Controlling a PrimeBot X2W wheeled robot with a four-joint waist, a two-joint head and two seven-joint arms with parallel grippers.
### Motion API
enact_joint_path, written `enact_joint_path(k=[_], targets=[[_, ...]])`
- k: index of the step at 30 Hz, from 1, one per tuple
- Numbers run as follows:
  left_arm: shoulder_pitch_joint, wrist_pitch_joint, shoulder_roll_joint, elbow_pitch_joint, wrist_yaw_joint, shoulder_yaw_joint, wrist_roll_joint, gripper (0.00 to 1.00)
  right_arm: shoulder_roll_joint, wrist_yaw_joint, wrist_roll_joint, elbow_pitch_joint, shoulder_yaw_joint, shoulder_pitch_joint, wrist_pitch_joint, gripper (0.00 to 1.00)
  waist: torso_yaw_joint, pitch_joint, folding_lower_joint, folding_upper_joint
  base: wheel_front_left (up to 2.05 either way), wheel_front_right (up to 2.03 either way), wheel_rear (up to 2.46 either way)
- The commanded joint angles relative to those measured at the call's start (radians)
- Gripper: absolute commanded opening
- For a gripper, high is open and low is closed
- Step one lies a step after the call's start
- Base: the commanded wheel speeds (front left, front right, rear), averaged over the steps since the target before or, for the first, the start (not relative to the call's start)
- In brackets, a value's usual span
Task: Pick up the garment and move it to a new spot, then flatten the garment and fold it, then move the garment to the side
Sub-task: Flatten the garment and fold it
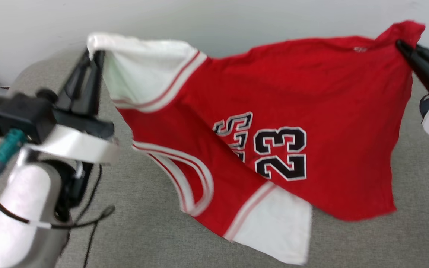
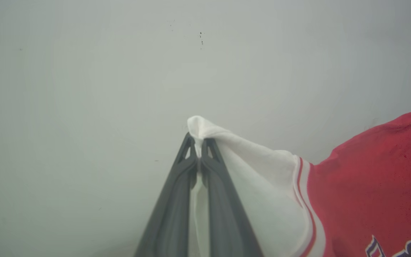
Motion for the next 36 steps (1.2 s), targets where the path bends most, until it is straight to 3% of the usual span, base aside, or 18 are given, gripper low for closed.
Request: enact_joint_path(k=[1,9,15,27,36], targets=[[-0.050,0.011,0.010,-0.007,-0.008,0.007,0.008,0.00,0.015,-0.001,-0.015,-0.017,-0.022,-0.013,-0.003,0.00,-0.012,-0.001,0.0001,0.0000,0.00,0.00,0.00],[-0.319,0.060,0.018,0.033,-0.053,0.007,0.015,0.00,0.074,-0.001,-0.074,-0.077,-0.100,-0.107,0.051,0.00,-0.039,0.055,0.0001,0.0000,0.00,0.00,0.00],[-0.543,0.089,0.015,0.108,-0.081,0.001,0.033,0.00,0.104,-0.001,-0.111,-0.046,-0.122,-0.269,0.088,0.00,-0.056,0.147,0.0001,0.0000,0.00,0.00,0.00],[-1.055,0.097,0.014,0.379,-0.166,-0.027,0.081,0.00,0.168,-0.001,-0.214,0.198,-0.109,-0.735,0.068,0.00,-0.074,0.318,0.0001,0.0000,0.00,0.00,0.00],[-1.330,0.052,0.008,0.580,-0.191,-0.063,0.100,0.00,0.191,-0.001,-0.250,0.397,-0.049,-1.022,-0.016,0.00,-0.077,0.402,0.0001,0.0000,0.00,0.00,0.00]])
